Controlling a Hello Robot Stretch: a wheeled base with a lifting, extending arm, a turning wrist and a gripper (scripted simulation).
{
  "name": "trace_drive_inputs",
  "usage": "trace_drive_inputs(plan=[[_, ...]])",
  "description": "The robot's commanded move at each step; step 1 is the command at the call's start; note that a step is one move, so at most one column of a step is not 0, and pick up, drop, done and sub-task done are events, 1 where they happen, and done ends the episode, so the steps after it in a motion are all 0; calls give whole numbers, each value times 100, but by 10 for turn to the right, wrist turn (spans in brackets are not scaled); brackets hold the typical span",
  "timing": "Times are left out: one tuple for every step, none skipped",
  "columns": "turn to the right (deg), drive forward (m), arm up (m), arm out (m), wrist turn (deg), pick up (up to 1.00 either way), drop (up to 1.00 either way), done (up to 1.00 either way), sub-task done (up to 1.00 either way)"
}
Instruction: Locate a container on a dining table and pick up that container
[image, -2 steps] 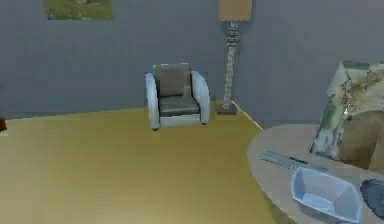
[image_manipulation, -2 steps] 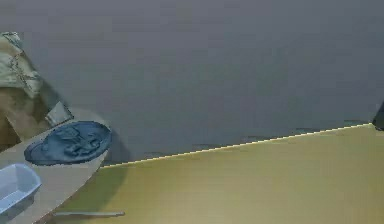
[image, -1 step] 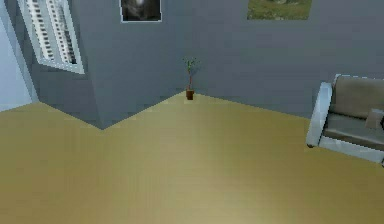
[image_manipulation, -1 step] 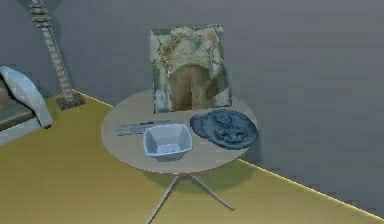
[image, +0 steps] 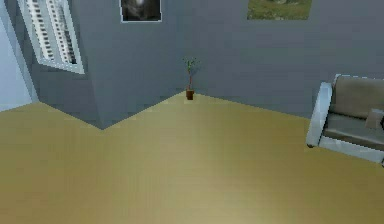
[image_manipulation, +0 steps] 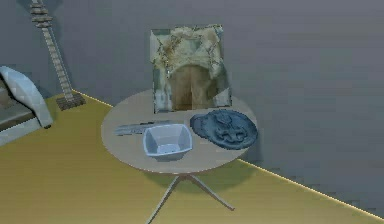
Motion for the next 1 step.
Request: trace_drive_inputs(plan=[[0,0,38,0,0,0,0,0,0]])
